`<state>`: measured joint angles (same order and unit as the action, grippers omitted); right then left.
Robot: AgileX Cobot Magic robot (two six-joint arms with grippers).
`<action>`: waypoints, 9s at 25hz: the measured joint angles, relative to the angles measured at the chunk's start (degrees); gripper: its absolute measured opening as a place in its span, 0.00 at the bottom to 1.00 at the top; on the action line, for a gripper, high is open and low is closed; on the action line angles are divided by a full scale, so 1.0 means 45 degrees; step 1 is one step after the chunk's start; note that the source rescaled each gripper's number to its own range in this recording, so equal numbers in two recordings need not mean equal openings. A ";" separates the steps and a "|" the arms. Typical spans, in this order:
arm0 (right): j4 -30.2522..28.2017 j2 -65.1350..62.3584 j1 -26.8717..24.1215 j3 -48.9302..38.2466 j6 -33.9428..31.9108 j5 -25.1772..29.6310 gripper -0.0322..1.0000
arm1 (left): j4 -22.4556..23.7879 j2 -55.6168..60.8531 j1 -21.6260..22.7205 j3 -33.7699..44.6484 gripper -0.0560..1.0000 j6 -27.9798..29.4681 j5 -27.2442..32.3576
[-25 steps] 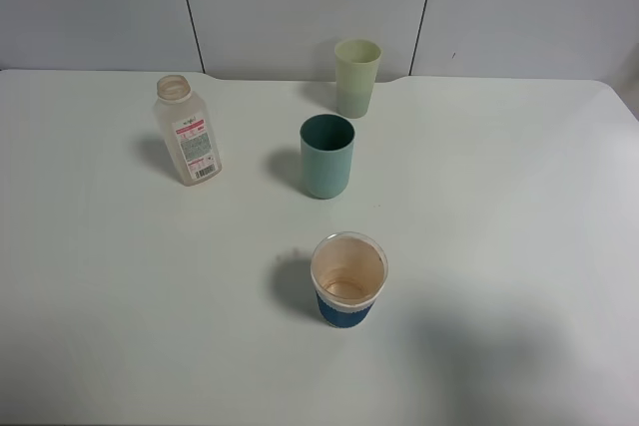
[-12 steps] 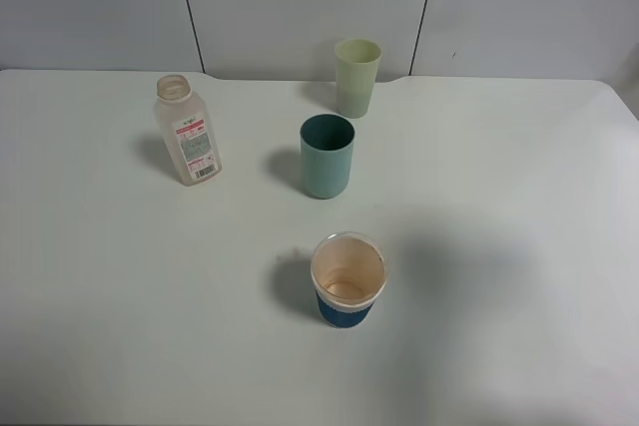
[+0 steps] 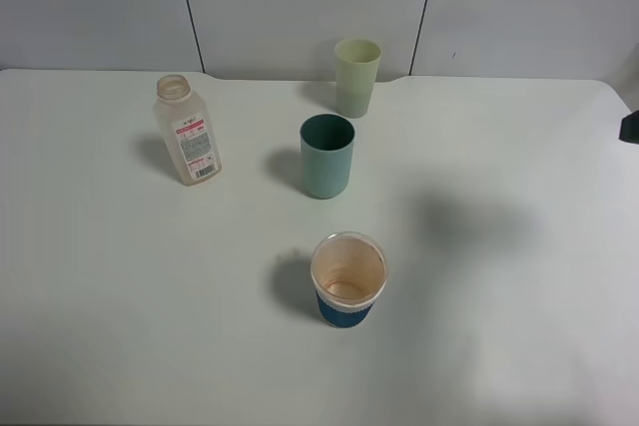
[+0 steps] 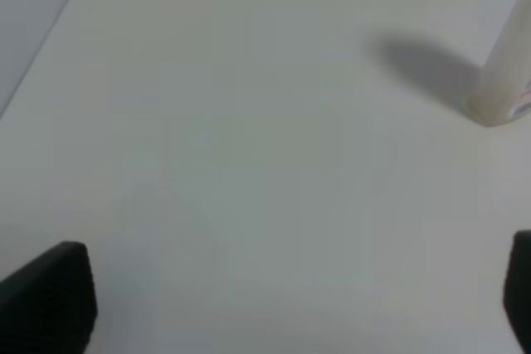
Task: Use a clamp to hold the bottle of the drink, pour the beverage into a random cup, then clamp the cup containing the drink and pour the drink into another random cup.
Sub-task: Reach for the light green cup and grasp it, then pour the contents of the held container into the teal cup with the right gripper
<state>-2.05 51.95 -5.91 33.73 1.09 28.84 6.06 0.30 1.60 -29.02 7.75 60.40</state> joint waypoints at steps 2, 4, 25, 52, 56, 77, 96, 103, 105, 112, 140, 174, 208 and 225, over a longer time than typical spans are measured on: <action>0.0000 0.0705 0.0000 0.0000 0.0000 -0.0363 1.00 | 0.0000 0.0000 0.0000 0.0000 1.00 0.0000 0.0000; -0.0151 0.1390 0.0000 0.0000 0.0000 -0.0777 1.00 | 0.0000 0.0000 0.0000 0.0000 1.00 0.0000 0.0000; -0.1106 0.6863 0.0000 0.0010 -0.0243 -0.7417 1.00 | 0.0000 0.0000 0.0000 0.0000 1.00 0.0000 0.0000; -0.9134 1.3776 0.1458 0.3797 -0.4501 -1.3409 1.00 | -0.0011 0.0000 0.0000 0.0000 1.00 0.0000 0.0000; -0.9234 1.4329 0.2025 0.5008 -0.4583 -1.3420 1.00 | -0.0011 0.0000 0.0000 0.0000 1.00 0.0000 0.0000; -0.9772 1.8077 0.3030 0.8741 -0.4736 -1.6100 1.00 | -0.0011 0.0000 0.0000 0.0000 1.00 0.0000 0.0000; -0.9757 1.9505 0.4072 1.1371 -0.4192 -1.6448 1.00 | 0.0002 0.0000 0.0000 0.0000 1.00 0.0000 0.0000; -0.9744 1.9505 0.4072 1.1371 -0.4167 -1.6608 0.82 | 0.0002 0.0000 0.0000 0.0000 1.00 0.0000 0.0000; -0.9661 1.9505 0.4072 1.1371 -0.4167 -1.6625 0.33 | 0.0002 0.0000 0.0000 0.0000 1.00 0.0000 0.0000; -0.9675 1.9510 0.4072 1.1411 -0.5908 -1.6634 0.06 | 0.0002 0.0000 0.0000 0.0000 1.00 0.0000 0.0000; -1.3922 1.7023 0.4425 1.1426 -1.0549 -1.3888 0.06 | 0.0002 0.0000 0.0000 0.0000 1.00 0.0000 0.0000; -2.1155 1.4759 0.4515 1.1426 -0.8451 -1.6210 0.06 | 0.0002 0.0000 0.0000 0.0000 1.00 0.0000 0.0000; -2.1825 1.4746 0.4515 1.1426 -0.3250 -1.7063 0.06 | 0.0002 0.0000 0.0000 0.0000 1.00 0.0000 0.0000; -2.1850 1.4746 0.4515 1.1426 0.0445 -1.7509 0.06 | 0.0002 0.0000 0.0000 0.0000 1.00 0.0000 0.0000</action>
<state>-100.37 118.31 14.40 85.15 3.10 -49.95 6.07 0.30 1.60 -29.02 7.75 60.40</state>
